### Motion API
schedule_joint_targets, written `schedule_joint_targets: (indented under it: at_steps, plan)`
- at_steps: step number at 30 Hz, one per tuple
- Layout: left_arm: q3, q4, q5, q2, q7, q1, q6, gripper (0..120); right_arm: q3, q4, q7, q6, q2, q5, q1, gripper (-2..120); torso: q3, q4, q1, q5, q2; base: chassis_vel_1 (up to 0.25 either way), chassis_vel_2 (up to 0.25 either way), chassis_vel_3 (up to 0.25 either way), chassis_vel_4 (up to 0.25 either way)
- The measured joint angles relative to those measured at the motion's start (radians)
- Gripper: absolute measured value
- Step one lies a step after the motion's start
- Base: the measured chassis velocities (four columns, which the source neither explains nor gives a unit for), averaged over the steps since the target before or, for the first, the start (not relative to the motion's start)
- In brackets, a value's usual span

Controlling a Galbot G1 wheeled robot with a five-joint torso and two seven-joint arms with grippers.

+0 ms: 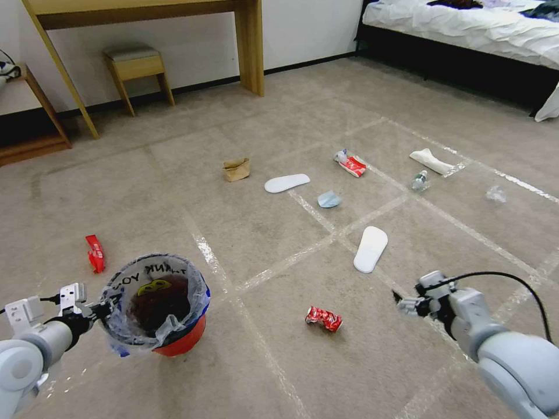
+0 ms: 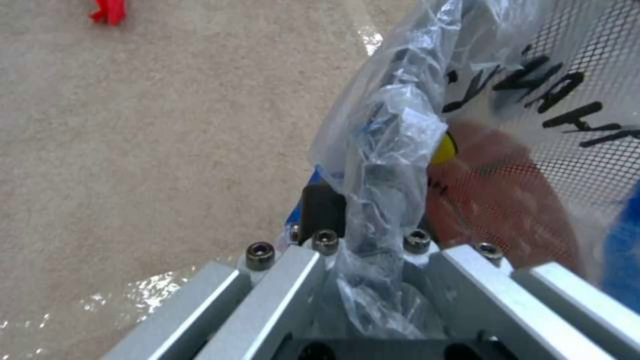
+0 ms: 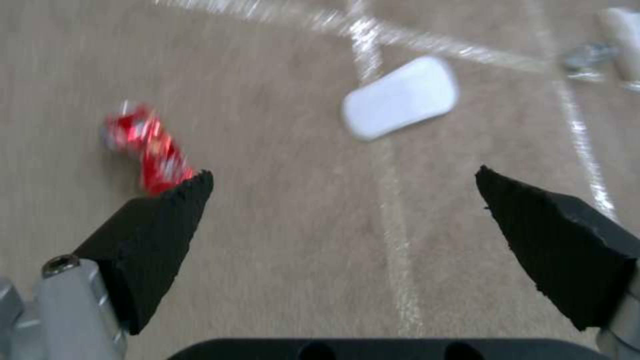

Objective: Pick up the trash bin and place the garbage on the floor into it.

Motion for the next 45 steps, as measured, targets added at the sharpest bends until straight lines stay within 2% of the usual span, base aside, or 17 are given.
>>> schedule_joint_targets:
  at_steps: [1,2,5,6,9,12,14,15,17,26,31,45]
  plan:
    - [-0.004,0.000,0.004,-0.006,0.000,0.004,0.000,1,-0.070,-0.037,-0.027,0.000,-0.025,-0.006,0.051,100,0.000,0.0002,0.000,0.0001,0.000,0.000,0.000,0.000,0.000]
    - [-0.004,0.000,0.004,-0.006,0.000,0.004,0.000,1,-0.070,-0.037,-0.027,0.000,-0.025,-0.006,0.051,100,0.000,0.0002,0.000,0.0001,0.000,0.000,0.000,0.000,0.000]
    - [-0.015,-0.002,0.015,-0.020,0.000,0.016,0.000,1,-0.282,-0.155,-0.093,0.002,-0.051,-0.041,0.237,100,0.000,-0.0001,0.000,0.0002,0.000,0.000,0.000,0.000,0.000]
    - [-0.015,-0.002,0.015,-0.020,0.000,0.016,0.000,1,-0.282,-0.155,-0.093,0.002,-0.051,-0.041,0.237,100,0.000,-0.0001,0.000,0.0002,0.000,0.000,0.000,0.000,0.000]
    - [-0.032,-0.007,0.025,-0.037,0.000,0.033,0.000,1,-0.517,-0.275,-0.154,0.007,-0.027,-0.075,0.445,100,0.000,0.0002,0.000,0.0000,0.000,0.000,0.000,0.000,0.000]
    - [-0.036,-0.008,0.028,-0.041,0.000,0.039,0.000,1,-0.584,-0.306,-0.164,0.008,-0.013,-0.079,0.497,100,0.000,0.0001,0.000,0.0002,0.000,0.000,0.000,0.000,0.000]
    - [-0.043,-0.014,0.035,-0.054,0.001,0.048,0.000,1,-0.713,-0.369,-0.174,0.011,0.016,-0.066,0.604,100,0.000,0.0001,0.000,0.0000,0.000,0.000,0.000,0.000,0.000]
    - [-0.043,-0.014,0.035,-0.054,0.001,0.048,0.000,1,-0.713,-0.369,-0.174,0.011,0.016,-0.066,0.604,100,0.000,0.0001,0.000,0.0000,0.000,0.000,0.000,0.000,0.000]
    - [-0.050,-0.020,0.039,-0.065,0.001,0.055,0.000,1,-0.801,-0.422,-0.174,0.015,0.039,-0.061,0.681,100,0.000,0.0002,0.000,0.0001,0.000,0.000,0.000,0.000,0.000]
    - [-0.081,-0.027,0.044,-0.084,0.009,0.086,0.000,1,-0.919,-0.600,-0.171,0.078,0.132,-0.104,0.755,100,0.000,0.0001,0.000,0.0001,0.000,0.000,0.000,0.000,0.000]
    - [-0.089,-0.033,0.044,-0.084,0.010,0.093,0.000,1,-0.923,-0.631,-0.165,0.088,0.155,-0.116,0.748,100,0.000,0.0001,0.000,0.0000,0.000,0.000,0.000,0.000,0.000]
    - [-0.109,-0.049,0.039,-0.086,0.011,0.115,0.000,1,-0.935,-0.730,-0.117,0.187,0.231,-0.142,0.719,100,0.000,0.0000,0.000,0.0000,0.000,0.000,0.000,0.000,0.000]
